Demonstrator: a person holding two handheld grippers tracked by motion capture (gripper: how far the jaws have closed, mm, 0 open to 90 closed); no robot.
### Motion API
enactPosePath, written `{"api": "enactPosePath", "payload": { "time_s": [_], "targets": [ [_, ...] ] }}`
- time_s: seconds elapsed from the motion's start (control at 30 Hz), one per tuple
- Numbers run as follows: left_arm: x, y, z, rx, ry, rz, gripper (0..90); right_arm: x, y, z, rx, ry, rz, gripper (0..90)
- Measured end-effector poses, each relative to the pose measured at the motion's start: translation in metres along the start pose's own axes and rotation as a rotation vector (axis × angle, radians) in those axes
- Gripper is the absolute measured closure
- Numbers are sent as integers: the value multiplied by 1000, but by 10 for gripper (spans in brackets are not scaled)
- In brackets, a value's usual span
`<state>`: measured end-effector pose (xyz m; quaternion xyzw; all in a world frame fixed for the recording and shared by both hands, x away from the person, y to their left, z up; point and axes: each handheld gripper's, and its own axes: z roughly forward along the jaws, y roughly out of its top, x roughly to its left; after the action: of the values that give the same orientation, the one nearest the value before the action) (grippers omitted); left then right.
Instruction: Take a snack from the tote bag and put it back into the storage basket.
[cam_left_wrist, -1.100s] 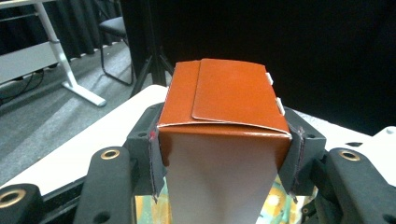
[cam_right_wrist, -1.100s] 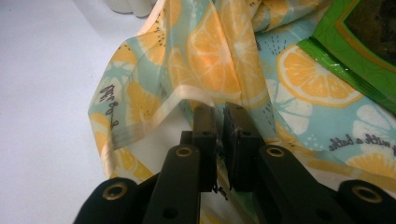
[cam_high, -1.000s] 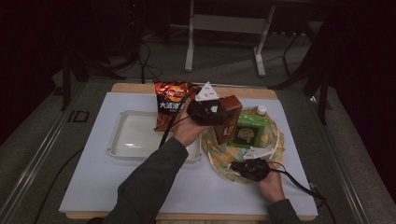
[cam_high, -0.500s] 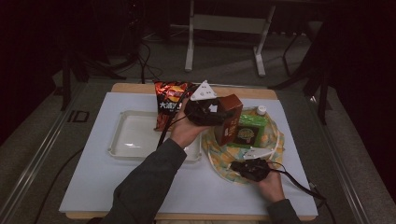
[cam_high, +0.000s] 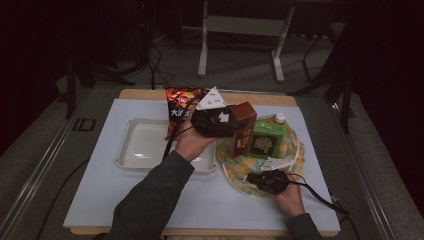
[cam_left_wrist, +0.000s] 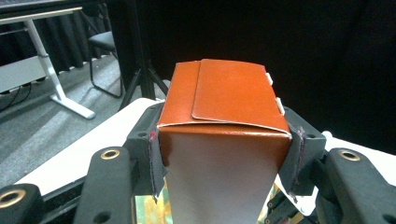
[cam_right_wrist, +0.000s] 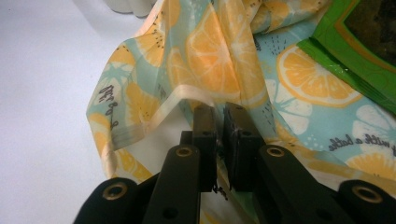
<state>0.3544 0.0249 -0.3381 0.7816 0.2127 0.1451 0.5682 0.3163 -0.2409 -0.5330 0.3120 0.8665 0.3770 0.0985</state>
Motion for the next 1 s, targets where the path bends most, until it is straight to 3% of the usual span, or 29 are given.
{"api": "enactPosePath", "payload": {
  "time_s": [0.5, 1.0],
  "targets": [
    [12, -8, -21, 5, 18, -12, 425, 0, 0, 0, 0, -1, -1, 837],
    [27, -22, -35, 3, 44, -53, 425, 0, 0, 0, 1, 1, -1, 836]
  ]
}}
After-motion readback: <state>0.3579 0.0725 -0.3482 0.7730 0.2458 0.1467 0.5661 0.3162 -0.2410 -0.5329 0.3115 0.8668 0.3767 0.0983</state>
